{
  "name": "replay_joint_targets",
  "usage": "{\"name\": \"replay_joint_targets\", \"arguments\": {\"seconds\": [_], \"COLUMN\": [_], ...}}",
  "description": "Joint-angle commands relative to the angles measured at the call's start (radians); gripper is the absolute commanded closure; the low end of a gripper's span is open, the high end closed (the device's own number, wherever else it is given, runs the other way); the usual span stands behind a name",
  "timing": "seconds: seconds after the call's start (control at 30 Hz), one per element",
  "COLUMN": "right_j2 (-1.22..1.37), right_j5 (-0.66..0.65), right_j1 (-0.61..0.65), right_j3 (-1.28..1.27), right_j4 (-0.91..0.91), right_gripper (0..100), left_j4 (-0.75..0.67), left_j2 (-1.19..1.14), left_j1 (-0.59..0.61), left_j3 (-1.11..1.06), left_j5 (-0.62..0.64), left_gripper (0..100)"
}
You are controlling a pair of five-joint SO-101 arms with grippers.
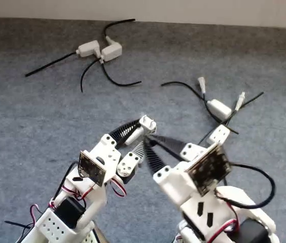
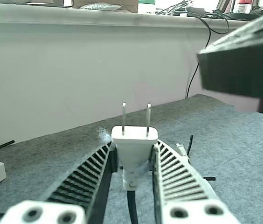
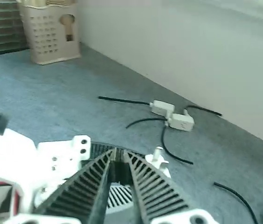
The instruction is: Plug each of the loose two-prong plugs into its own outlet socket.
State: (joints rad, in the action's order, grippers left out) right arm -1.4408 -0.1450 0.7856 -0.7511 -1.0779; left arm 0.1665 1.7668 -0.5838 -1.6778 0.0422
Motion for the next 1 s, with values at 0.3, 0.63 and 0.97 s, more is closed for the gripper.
{"name": "replay_joint_targets", "arguments": {"seconds": [0.3, 0.63, 0.97], "right_j2": [0.142, 0.343, 0.406], "right_j5": [-0.020, -0.020, -0.020], "right_j1": [-0.059, -0.298, -0.424], "right_j3": [-0.173, -0.177, -0.177], "right_j4": [0.334, 0.458, 0.515], "right_gripper": [99.1, 99.1, 99.1], "left_j4": [-0.008, -0.005, -0.005], "left_j2": [-0.002, -0.002, -0.002], "left_j1": [-0.007, -0.005, -0.005], "left_j3": [-0.019, -0.018, -0.016], "left_j5": [0.006, 0.005, 0.005], "left_gripper": [99, 99, 99]}}
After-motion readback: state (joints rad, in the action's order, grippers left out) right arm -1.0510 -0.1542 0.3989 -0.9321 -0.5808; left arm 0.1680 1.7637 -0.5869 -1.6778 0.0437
